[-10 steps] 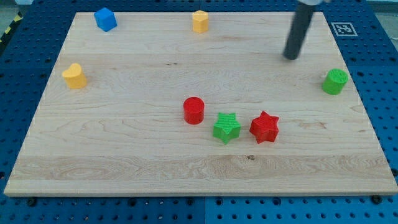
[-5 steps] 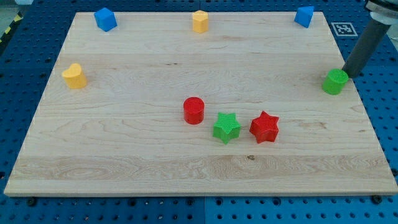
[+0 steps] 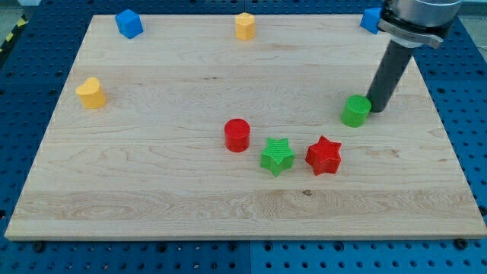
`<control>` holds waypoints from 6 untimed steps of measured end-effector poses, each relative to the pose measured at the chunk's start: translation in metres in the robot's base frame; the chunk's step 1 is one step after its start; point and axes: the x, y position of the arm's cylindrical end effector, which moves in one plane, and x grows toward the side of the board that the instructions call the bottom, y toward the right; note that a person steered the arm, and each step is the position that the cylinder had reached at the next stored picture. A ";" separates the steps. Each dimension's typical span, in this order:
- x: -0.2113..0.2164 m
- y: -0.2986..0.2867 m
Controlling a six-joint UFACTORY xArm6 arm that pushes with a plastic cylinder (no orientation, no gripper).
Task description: Slide the green circle above the red star
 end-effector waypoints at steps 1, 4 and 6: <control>0.000 -0.021; 0.000 -0.032; 0.001 -0.028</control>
